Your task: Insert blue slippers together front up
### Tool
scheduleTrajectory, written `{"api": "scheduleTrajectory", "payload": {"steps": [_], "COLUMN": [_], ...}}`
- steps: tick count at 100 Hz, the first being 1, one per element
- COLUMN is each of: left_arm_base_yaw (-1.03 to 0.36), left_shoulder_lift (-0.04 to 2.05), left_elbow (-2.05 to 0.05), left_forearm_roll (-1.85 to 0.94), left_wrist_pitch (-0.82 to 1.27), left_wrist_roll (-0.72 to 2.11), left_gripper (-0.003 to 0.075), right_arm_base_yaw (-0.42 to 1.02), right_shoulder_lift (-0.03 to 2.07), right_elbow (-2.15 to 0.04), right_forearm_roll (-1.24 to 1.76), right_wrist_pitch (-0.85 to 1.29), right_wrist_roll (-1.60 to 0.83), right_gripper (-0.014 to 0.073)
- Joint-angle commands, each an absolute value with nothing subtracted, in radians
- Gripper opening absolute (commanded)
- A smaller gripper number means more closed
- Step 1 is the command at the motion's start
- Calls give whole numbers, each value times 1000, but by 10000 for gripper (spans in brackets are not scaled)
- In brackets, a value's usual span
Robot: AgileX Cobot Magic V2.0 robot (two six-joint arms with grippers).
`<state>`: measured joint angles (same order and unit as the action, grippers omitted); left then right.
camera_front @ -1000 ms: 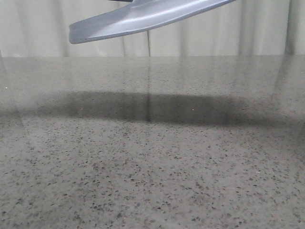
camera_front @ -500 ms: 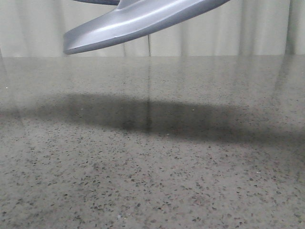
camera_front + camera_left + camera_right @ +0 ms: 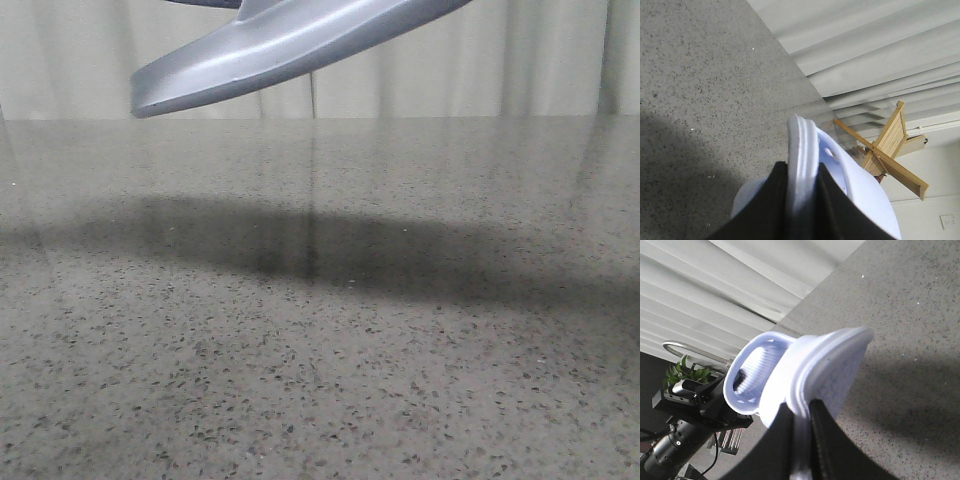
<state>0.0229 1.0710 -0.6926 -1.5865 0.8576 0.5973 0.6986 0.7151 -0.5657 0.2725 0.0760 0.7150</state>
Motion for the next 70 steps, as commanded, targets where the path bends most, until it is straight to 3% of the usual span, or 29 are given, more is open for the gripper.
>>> {"api": "scheduleTrajectory", "payload": {"steps": [1,45,57,70], "left_arm_base_yaw": [15,15,15,15], "left_shoulder_lift": [1057,1057,1057,1057], "left_elbow": [-721,-721,-721,-721], "left_forearm_roll": [-1677,-1689,-1693,-1705], "left_wrist_pitch": [956,962,962,964], "left_wrist_roll": [603,603,603,603], "left_gripper": [16,16,16,16], "right_arm_base_yaw": [711,701,695,695], "right_shoulder_lift": [711,715,715,717], "right_elbow": [-593,-593,-593,-593], "right_forearm_roll": [275,248,248,248], "right_wrist_pitch": [7,-30,-31,-38], "right_wrist_roll": [712,712,712,712], "right_gripper": [-107,-90,16,214]}}
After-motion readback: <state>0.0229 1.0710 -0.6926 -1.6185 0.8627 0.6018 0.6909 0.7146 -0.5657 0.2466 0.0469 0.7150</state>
